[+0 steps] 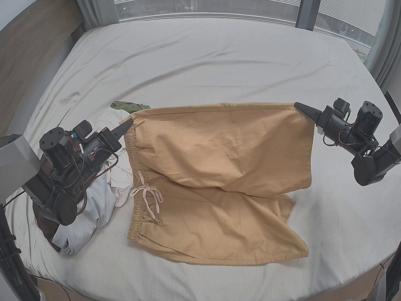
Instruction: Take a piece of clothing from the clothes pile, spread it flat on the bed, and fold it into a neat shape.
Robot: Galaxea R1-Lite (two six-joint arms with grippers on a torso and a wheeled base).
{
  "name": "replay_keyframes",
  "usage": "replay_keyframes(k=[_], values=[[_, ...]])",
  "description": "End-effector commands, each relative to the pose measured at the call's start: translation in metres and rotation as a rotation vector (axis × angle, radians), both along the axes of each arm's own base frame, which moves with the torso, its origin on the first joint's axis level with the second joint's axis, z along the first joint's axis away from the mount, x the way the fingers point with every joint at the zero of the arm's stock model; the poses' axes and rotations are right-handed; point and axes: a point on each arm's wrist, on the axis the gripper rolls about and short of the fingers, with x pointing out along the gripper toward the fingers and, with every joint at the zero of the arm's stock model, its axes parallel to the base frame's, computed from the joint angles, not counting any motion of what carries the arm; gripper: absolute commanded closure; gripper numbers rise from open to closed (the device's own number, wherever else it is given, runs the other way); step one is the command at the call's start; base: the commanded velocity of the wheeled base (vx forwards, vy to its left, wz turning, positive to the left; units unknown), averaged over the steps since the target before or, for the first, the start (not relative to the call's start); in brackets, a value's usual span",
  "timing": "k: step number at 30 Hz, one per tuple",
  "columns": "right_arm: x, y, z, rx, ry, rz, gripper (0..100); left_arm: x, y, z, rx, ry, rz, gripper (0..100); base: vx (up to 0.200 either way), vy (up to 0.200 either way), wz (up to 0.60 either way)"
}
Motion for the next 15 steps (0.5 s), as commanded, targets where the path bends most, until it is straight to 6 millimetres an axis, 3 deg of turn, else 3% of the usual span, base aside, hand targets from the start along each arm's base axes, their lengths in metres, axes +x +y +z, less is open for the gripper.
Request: replay_keyframes(k=[1,15], values=[[0.014,0.000,-0.009,-0.001,0.006,-0.002,100,0.009,0.004,-0.012,0.003,0.026,0.015,100,0.000,0.000,0.00],[0.033,0.006,-0.019,-0.001,0.000,0.010,100,0.019,0.003,-0.018,-0.001,0.028,0.022,100,0.000,0.000,0.00]])
